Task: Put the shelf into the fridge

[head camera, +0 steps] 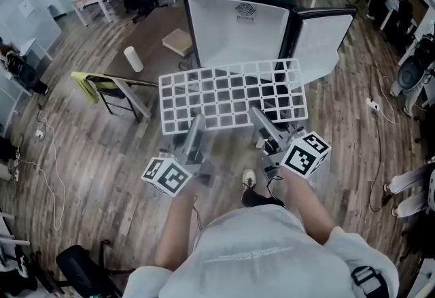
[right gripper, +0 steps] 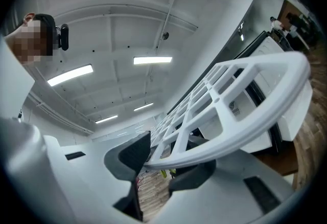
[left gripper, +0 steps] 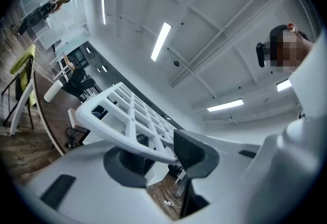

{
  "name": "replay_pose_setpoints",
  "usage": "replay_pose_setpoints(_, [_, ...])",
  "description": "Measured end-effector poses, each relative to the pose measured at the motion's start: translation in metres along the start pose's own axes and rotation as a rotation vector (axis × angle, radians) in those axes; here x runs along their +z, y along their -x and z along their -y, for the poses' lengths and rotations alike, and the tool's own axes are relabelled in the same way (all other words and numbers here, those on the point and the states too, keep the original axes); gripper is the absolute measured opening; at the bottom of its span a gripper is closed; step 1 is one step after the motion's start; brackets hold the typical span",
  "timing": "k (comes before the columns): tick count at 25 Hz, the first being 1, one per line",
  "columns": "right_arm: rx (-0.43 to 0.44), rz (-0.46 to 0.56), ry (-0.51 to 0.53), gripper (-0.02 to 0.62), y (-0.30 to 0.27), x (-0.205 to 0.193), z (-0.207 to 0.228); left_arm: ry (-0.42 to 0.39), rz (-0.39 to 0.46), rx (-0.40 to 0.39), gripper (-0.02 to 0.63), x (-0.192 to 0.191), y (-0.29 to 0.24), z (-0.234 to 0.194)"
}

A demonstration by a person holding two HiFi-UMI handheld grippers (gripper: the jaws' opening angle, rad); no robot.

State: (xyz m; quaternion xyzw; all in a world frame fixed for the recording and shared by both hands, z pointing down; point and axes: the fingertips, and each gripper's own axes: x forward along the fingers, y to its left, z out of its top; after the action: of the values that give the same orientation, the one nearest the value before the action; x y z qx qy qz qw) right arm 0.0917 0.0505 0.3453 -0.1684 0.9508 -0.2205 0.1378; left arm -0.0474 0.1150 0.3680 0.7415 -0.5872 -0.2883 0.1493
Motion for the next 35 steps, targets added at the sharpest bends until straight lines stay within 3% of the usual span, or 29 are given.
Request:
replay_pose_setpoints(9, [0.033, -0.036, -0.046, 0.133, -0.090, 0.044, 0.114, -0.003, 0.013, 0.076, 0.140, 0.007, -0.128, -0.060])
replay_pose_setpoints(19, [0.018, -0.098, -0.118, 0.133, -0.150, 0.035, 0.191, 0.025, -0.038, 0.165, 0.141, -0.003, -0.192, -0.124])
replay_pose_setpoints(26, [-0.083, -0.104, -0.184, 0.133, -0.172, 0.021, 0.216, 0.059, -0.127, 0.130, 0.141, -0.006, -0.216, -0.160])
replay_pose_setpoints(35, [-0.271, -0.028, -0.185, 0.133, -0.185, 0.008, 0.235, 0.127, -0.272, -0.005, 0.143, -0.014, -0.250, -0.198])
